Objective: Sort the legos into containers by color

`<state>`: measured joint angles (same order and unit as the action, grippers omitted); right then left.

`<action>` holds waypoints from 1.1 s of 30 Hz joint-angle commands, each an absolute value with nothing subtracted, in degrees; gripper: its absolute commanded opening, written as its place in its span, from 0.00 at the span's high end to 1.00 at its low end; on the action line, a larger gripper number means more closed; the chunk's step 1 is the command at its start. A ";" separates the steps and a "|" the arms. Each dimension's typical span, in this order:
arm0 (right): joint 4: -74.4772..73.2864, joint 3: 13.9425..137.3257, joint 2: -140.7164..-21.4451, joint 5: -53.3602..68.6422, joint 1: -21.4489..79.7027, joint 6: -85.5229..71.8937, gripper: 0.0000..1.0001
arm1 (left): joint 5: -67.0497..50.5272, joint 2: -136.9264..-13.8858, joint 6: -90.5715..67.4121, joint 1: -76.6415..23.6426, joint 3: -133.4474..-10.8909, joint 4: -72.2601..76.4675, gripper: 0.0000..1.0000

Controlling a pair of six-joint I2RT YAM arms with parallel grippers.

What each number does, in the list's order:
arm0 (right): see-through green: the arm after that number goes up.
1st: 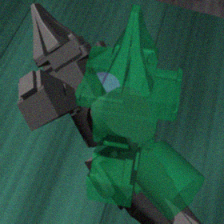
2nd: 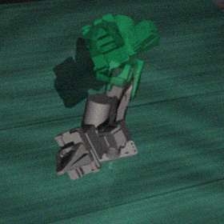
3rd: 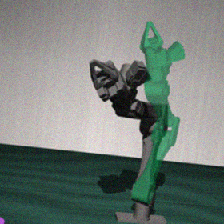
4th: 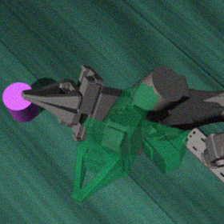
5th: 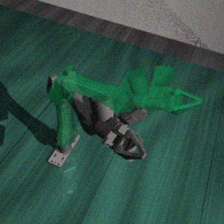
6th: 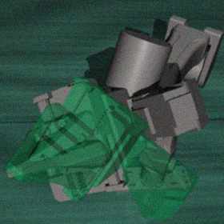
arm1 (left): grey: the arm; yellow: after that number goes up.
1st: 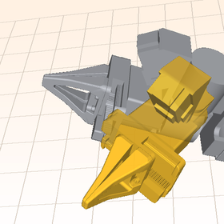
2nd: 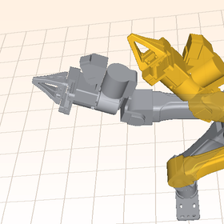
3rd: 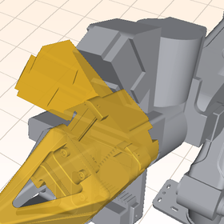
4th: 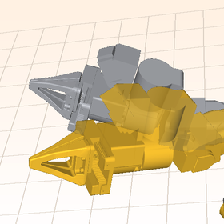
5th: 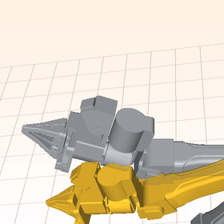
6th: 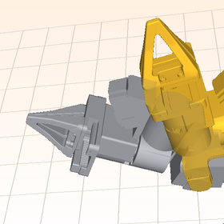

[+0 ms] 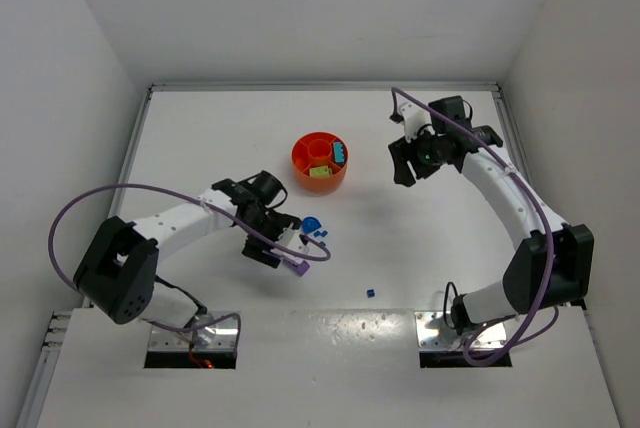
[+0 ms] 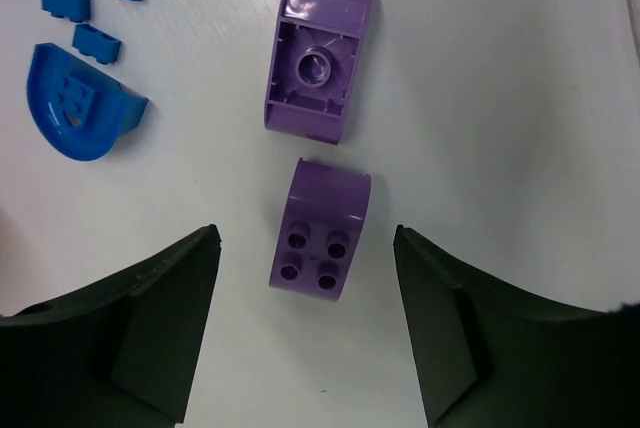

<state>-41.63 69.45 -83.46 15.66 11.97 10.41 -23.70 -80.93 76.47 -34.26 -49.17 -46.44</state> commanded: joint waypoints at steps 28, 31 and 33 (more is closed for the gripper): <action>-36.74 66.01 -80.51 19.42 10.99 5.80 0.38 | -27.59 -85.68 32.77 -25.69 -72.13 -35.87 0.77; -36.74 66.61 -80.51 19.42 10.99 5.27 0.38 | -30.23 -89.64 18.97 -22.16 -79.26 -32.72 0.81; -36.74 66.62 -80.51 19.42 10.99 5.27 0.38 | -29.62 -91.22 12.95 -19.26 -82.51 -30.77 0.84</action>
<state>-38.92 66.28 -82.19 18.33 11.33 6.79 -26.94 -88.97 31.24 -22.26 -79.22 -33.69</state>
